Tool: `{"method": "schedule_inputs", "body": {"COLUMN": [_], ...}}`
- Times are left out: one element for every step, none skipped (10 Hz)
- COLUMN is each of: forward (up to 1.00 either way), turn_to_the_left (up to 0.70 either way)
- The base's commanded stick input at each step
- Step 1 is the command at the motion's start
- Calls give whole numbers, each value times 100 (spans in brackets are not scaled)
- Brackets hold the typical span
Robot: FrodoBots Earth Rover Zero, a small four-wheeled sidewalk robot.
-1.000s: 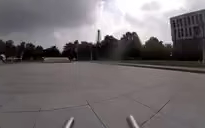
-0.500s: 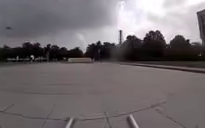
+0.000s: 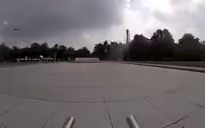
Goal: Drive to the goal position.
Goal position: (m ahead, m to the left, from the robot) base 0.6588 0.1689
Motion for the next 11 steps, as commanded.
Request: {"method": "schedule_inputs", "body": {"forward": [7, 6, 6, 6, 5, 5, 5, 4, 4, 3, 0], "turn_to_the_left": [1, 1, 0, 0, 0, 3, 4, 4, 4, 4, 4]}}
